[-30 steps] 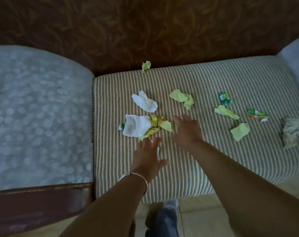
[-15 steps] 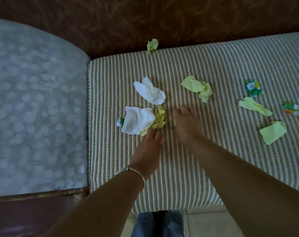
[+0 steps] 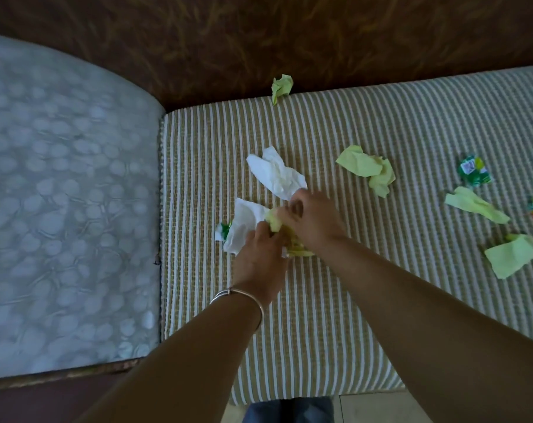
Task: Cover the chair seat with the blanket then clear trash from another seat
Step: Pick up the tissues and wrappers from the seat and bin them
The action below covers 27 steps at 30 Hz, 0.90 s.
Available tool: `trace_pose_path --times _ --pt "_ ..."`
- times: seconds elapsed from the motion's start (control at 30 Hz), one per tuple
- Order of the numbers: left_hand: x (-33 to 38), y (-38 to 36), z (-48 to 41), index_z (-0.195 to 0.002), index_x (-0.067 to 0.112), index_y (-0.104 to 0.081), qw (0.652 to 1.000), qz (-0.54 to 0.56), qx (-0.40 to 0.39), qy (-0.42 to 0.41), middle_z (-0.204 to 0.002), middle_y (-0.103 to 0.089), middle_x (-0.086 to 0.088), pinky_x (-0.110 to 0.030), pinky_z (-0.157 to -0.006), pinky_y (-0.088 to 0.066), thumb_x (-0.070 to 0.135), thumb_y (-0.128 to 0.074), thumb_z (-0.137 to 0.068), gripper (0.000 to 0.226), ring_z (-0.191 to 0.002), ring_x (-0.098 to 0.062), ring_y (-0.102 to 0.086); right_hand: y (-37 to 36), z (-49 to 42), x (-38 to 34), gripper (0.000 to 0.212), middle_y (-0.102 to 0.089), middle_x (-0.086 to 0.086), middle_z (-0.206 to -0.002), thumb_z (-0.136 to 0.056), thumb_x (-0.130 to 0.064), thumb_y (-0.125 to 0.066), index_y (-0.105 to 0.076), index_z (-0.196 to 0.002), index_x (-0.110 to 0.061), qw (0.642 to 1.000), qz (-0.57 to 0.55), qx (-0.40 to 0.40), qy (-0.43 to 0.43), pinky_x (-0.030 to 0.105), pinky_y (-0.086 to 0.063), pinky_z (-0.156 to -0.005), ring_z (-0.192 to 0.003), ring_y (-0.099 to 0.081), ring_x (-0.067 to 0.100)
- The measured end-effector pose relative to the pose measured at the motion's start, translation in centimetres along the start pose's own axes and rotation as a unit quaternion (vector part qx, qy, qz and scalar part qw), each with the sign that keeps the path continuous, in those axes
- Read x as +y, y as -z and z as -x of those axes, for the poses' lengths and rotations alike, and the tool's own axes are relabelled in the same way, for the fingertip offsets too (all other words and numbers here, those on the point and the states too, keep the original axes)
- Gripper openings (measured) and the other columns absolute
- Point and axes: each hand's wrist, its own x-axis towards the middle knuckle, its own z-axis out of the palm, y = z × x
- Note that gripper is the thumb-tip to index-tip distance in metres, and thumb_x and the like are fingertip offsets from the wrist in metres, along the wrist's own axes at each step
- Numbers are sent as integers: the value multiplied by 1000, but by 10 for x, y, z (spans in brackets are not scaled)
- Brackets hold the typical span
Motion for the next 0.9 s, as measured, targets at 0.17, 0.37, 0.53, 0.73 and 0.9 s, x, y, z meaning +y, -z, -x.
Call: trace_pose_path --times 0.17,0.37,0.53,0.73,0.9 --pt "-10 2 4 -109 11 -59 999 30 18 -37 -109 -49 -6 -32 -81 -48 19 -53 -87 24 -102 -21 -47 -6 3 1 38 -45 -3 -64 -83 -22 -64 -37 -57 -22 997 -81 -4 -9 29 -38 -62 -61 -43 13" --pt "-5 16 -6 -113 4 -43 983 158 80 52 -125 -35 -10 -34 -76 -50 8 -53 -86 29 -93 -22 -50 25 -3 6 10 -49 -3 -67 -83 -11 -59 -51 -78 -13 991 -94 83 -47 26 -39 -57 -63 -48 14" --pt "-1 17 -18 -124 7 -40 990 95 -10 100 -125 -45 -13 -34 -85 -46 11 -54 -89 37 -106 -27 -54 33 -13 -15 59 -68 11 -103 -87 -25 -60 -36 -141 -22 998 -3 53 15 31 -48 -71 -91 -64 26" --pt "1 23 -8 -92 7 -59 996 39 86 -9 -93 -59 -11 -33 -67 -38 6 -63 -74 19 -84 -32 -58 24 -29 -41 75 -58 6 -132 -89 -29 -61 -16 -149 -30 996 52 27 67 37 -49 -89 -112 -59 24" --pt "-28 22 -8 -104 20 -61 982 11 99 161 -141 -34 -1 -46 -105 -24 26 -64 -82 23 -133 -25 -27 10 -41 -40 68 -49 11 -135 -93 -30 -54 -16 -149 -33 991 120 -39 52 39 -46 -91 -119 -53 29"
